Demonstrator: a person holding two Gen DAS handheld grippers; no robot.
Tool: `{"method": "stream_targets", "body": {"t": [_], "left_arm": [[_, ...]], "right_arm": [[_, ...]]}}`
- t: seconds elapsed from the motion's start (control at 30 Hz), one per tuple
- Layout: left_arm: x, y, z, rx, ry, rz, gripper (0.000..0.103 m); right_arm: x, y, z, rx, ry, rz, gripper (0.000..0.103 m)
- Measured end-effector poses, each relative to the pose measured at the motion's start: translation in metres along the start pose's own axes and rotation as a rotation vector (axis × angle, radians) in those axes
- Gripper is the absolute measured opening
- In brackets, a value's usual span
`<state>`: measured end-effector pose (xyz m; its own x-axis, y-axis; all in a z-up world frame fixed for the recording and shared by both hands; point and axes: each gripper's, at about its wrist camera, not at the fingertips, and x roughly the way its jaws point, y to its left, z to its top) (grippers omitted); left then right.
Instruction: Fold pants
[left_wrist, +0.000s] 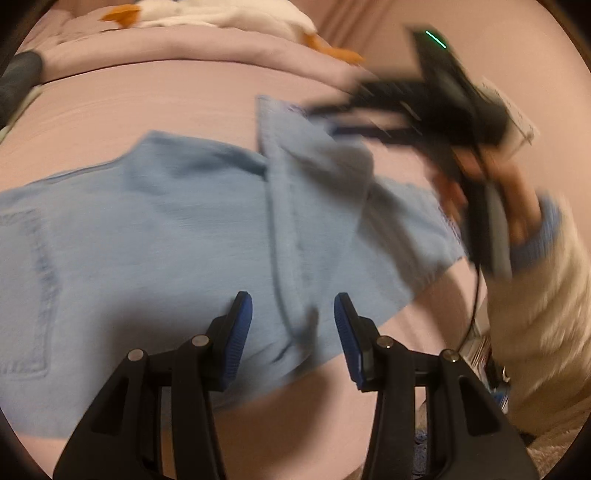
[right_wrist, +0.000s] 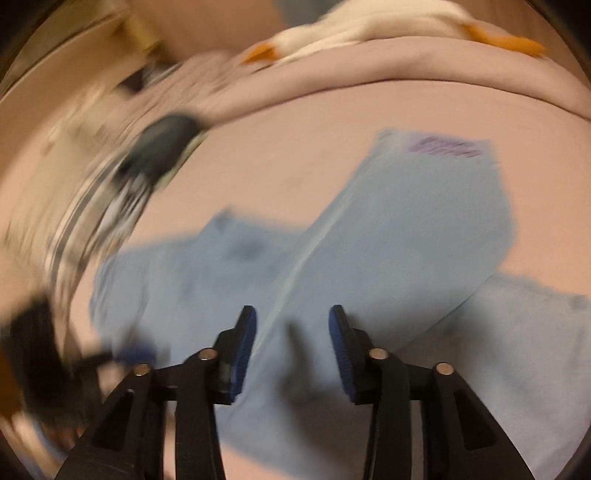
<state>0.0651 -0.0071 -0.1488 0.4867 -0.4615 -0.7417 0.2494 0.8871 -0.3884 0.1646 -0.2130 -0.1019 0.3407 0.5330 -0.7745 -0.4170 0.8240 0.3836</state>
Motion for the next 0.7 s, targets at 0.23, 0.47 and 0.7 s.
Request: {"method": "stream_targets", "body": {"t": [0.23,0.47,0.7], "left_arm": [[0.024,-0.011,-0.004,0.051,0.041,-0.003,0.037],[0.025,-0.007,-0.007,0.046,0.056,0.001,0.012],[0.027,-0.019,-0.011,0.097,0.064,0.002,0.009]], "right_arm": [[0.059,-0.004,0.081,0.081,0.045,-0.126,0.047],[0.102,-0.010,0.096,0.127,0.106,-0.263,0.045],[0.057,-0.022,0.088,0.181,0.026,-0.249,0.011]]}}
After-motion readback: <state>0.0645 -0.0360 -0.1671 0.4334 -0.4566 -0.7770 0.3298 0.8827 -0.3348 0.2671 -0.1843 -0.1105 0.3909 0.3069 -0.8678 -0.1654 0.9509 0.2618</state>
